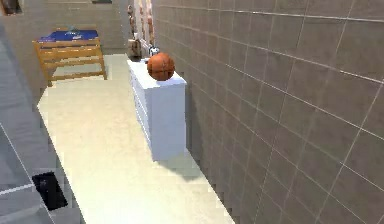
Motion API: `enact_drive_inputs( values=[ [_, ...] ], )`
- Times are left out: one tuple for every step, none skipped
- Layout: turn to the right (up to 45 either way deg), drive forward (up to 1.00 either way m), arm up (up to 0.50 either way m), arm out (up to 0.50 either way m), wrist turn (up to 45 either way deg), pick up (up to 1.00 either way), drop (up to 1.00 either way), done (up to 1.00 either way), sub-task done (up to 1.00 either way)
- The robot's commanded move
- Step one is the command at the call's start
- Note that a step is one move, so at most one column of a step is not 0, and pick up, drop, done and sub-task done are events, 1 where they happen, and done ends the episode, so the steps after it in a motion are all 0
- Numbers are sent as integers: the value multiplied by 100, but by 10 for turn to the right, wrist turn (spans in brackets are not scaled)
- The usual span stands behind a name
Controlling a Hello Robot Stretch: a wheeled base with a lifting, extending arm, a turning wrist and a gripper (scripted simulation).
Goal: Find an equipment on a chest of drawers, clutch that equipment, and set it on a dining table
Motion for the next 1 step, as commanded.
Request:
enact_drive_inputs(
  values=[
    [0, 45, 0, 0, 0, 0, 0, 0, 0]
  ],
)
